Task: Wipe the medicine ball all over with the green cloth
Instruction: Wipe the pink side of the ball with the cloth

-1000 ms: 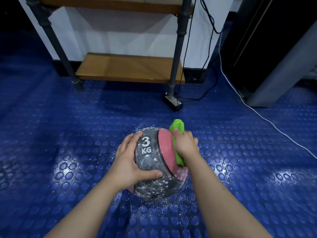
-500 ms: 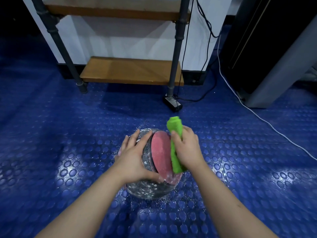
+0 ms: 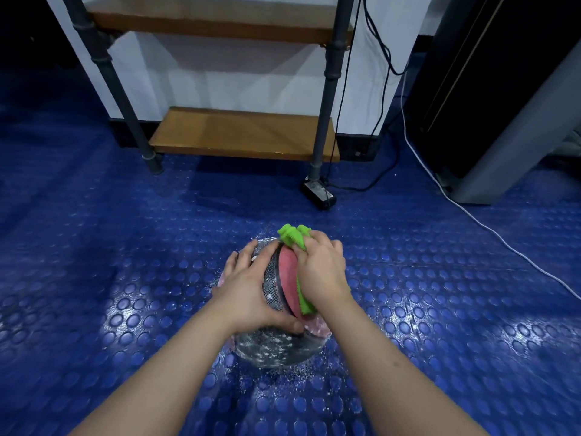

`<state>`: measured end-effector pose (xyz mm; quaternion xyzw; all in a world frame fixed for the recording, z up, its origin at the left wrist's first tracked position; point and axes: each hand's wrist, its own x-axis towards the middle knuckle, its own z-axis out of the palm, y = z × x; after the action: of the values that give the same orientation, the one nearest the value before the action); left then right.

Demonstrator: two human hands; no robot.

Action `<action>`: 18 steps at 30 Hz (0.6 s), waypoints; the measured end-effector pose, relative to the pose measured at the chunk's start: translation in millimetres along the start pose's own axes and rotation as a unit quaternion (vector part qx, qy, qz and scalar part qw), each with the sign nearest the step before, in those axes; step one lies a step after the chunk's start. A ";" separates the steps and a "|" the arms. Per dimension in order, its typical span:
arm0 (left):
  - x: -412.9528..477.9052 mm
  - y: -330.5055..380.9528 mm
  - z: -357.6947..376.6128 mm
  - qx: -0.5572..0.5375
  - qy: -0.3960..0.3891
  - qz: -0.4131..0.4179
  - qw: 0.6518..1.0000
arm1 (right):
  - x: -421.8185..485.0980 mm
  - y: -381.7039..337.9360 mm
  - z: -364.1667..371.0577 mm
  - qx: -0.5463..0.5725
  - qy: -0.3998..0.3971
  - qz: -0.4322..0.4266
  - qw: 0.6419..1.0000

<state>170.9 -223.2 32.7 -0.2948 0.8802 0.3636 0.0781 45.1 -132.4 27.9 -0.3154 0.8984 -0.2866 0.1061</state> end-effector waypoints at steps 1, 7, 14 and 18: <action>0.6 1.2 -0.6 0.008 -0.005 -0.001 1.000 | -4.5 0.0 0.8 -0.008 0.012 -0.007 1.000; 5.6 -0.6 -2.5 0.037 -0.028 0.026 0.999 | -54.9 4.1 2.5 0.004 0.056 -0.128 0.990; 10.8 -7.2 -6.5 0.001 -0.008 0.018 1.000 | -23.2 7.6 3.1 -0.025 0.043 -0.122 0.991; 10.1 -7.2 -12.7 -0.032 -0.002 -0.002 0.999 | -12.4 -5.1 9.6 -0.010 0.043 -0.068 0.997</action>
<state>167.8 -240.7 34.1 -0.2981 0.8674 0.3922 0.0705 60.9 -132.1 23.2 -0.3639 0.8816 -0.2974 0.0442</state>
